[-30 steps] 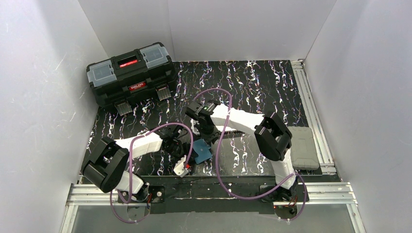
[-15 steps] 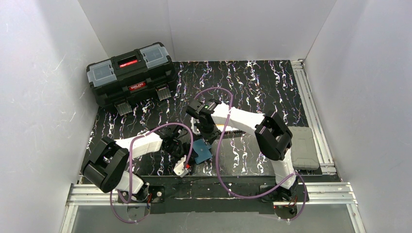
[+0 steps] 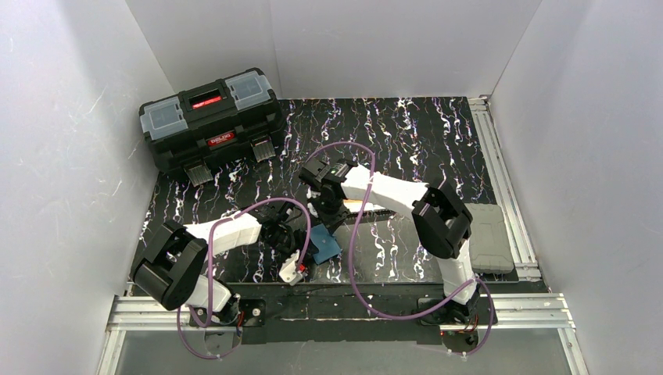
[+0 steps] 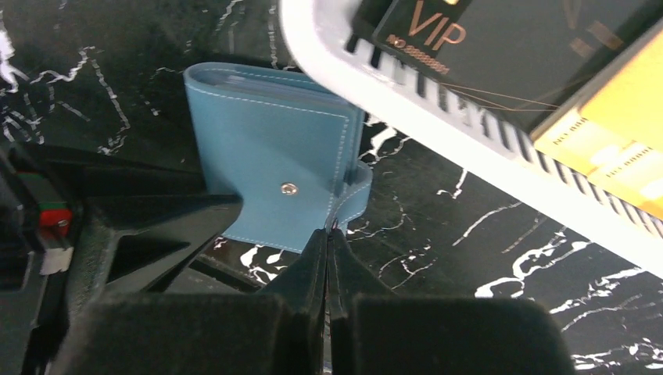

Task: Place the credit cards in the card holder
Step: Close the card holder at the center of the board.

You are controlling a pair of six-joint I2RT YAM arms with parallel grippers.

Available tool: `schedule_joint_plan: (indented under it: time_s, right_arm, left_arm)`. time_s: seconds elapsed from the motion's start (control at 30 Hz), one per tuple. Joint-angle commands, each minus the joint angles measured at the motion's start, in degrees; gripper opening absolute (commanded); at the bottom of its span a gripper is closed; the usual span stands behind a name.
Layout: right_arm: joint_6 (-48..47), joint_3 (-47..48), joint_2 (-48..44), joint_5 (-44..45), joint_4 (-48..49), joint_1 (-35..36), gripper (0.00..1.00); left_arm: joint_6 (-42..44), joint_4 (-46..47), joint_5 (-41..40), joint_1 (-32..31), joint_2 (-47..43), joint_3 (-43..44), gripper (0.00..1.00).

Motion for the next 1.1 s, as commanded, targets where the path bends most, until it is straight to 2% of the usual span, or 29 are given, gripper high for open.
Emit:
schedule_joint_plan:
  time_s: [0.0, 1.07]
  right_arm:
    - [-2.2, -0.6, -1.5, -5.9, 2.6, 0.0, 0.01]
    - [-6.0, -0.2, 4.5, -12.8, 1.9, 0.0, 0.01]
  left_arm:
    - [0.4, -4.5, -0.2, -0.4, -0.5, -0.8, 0.26]
    - [1.2, -5.2, -0.3, -0.4, -0.2, -0.4, 0.26]
